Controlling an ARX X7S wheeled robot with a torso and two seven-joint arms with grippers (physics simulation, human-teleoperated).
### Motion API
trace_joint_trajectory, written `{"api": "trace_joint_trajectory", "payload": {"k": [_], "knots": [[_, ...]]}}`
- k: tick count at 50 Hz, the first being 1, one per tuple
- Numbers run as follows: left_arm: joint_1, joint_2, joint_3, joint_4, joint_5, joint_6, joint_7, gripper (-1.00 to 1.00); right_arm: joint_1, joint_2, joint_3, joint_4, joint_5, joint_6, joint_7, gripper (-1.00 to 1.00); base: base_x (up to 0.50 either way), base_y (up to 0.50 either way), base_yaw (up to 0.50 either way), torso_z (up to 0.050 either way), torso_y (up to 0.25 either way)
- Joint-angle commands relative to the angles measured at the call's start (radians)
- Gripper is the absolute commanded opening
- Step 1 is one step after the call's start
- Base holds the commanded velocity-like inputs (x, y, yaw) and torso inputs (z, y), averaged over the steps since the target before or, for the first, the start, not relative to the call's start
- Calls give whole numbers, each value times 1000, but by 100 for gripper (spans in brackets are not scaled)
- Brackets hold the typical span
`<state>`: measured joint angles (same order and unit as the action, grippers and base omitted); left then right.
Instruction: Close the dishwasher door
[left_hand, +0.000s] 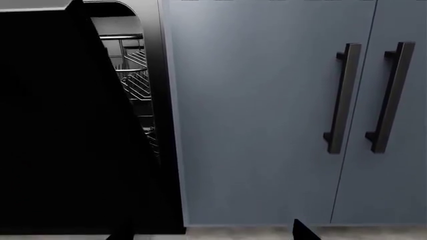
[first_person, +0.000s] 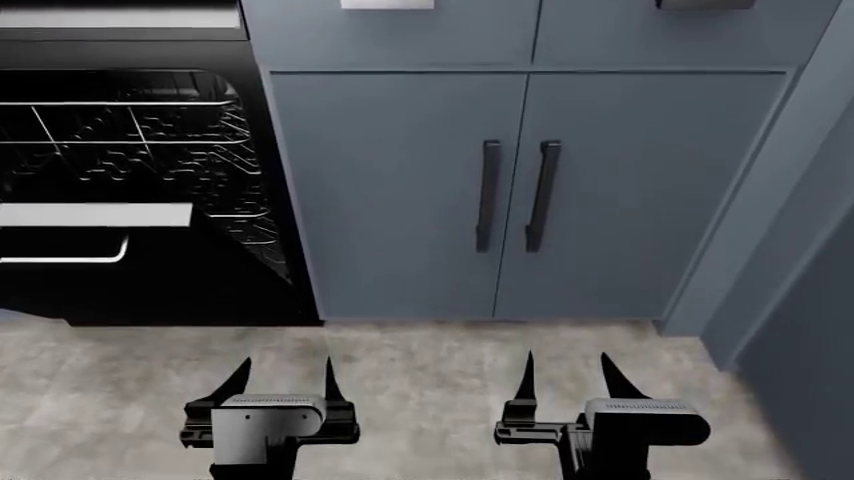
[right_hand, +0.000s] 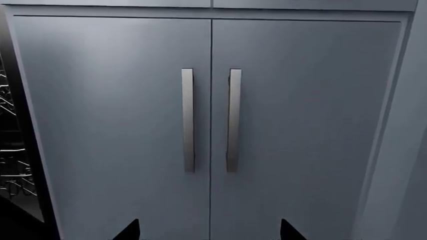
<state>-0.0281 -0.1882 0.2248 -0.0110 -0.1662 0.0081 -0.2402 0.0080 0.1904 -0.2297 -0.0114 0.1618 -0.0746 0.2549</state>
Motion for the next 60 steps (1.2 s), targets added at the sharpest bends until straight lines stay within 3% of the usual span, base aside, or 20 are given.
{"api": "trace_joint_trajectory", "payload": {"k": [1, 60], "knots": [[-1, -5, 6, 2, -5, 1, -4, 100, 1, 5, -5, -1, 4, -1, 5, 100, 0, 0, 0, -50, 0], [-2, -26, 30, 4, -28, 14, -28, 100, 3, 26, -34, -4, 22, -17, 29, 100, 0, 0, 0, -50, 0]]}}
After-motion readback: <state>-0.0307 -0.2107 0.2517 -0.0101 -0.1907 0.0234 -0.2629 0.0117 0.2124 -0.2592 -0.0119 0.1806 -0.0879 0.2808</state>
